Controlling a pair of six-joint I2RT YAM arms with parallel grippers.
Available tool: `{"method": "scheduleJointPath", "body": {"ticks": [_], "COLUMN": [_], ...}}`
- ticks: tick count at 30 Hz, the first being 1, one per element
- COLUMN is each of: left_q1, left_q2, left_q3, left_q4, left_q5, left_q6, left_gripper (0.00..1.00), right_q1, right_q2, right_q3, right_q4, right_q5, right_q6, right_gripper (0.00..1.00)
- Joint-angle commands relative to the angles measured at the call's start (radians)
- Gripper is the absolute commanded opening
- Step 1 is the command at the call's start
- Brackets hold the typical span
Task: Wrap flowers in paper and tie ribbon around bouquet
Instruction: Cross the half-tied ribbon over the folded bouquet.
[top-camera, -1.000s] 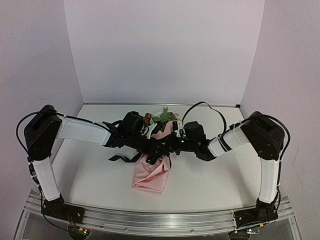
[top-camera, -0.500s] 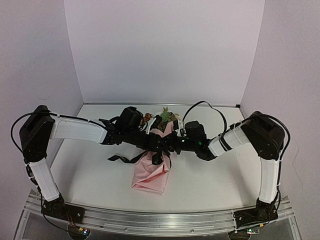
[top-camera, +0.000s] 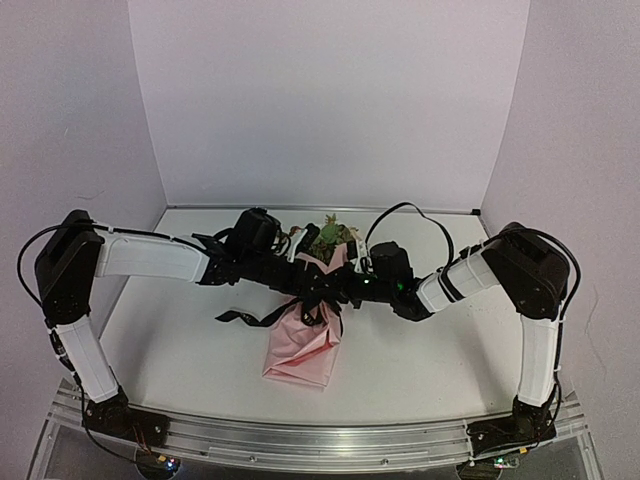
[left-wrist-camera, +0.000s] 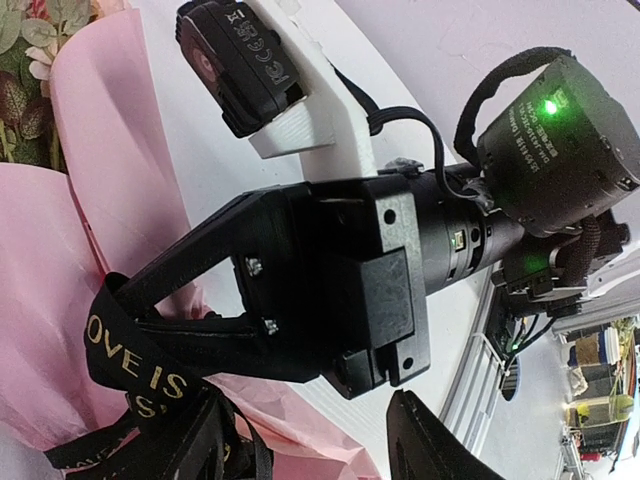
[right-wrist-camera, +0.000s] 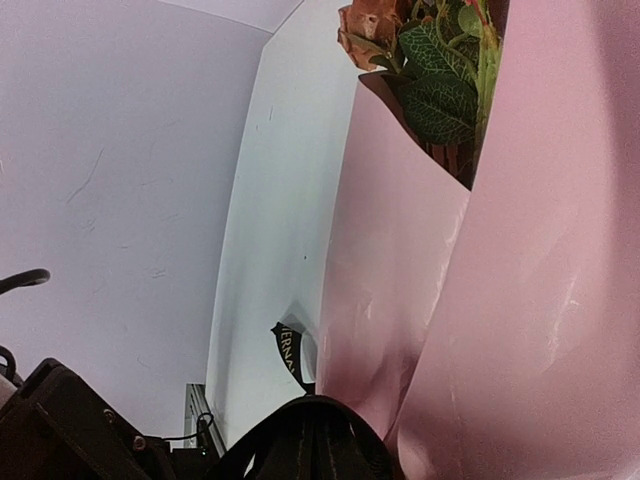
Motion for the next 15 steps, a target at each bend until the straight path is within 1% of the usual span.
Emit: {"method": "scheduleJointPath", "body": {"ticks": [1,3,6,15], "left_q1": [-0.002,-0.004,-0.020,-0.046], "left_q2": [-0.051,-0.037,-0.020,0.006], "left_q3": [0.057,0.074,0.096,0.112], "left_q4": [0.015,0.003,-0.008,-0.021], "left_q5": [0.049,0.078,0.119,0.124], "left_q6": [0.039,0.043,0.052,0.046], "left_gripper": [0.58,0.56,0.48,0.49], "right_q1": [-0.003,-0.002,-0.002,-0.004], "right_q2": [0.008,0.009,0.011,0.012], "right_q3": [0.023,0.026,0.030,0.027], "right_q4": [0.032,0.031,0.031,0.031], "right_q5": [-0.014,-0.015,-0.015,-0.019], "right_q6": [-0.013,-0.013,-0.011,-0.011], "right_gripper": [0.02,0.02,0.02,0.02]}}
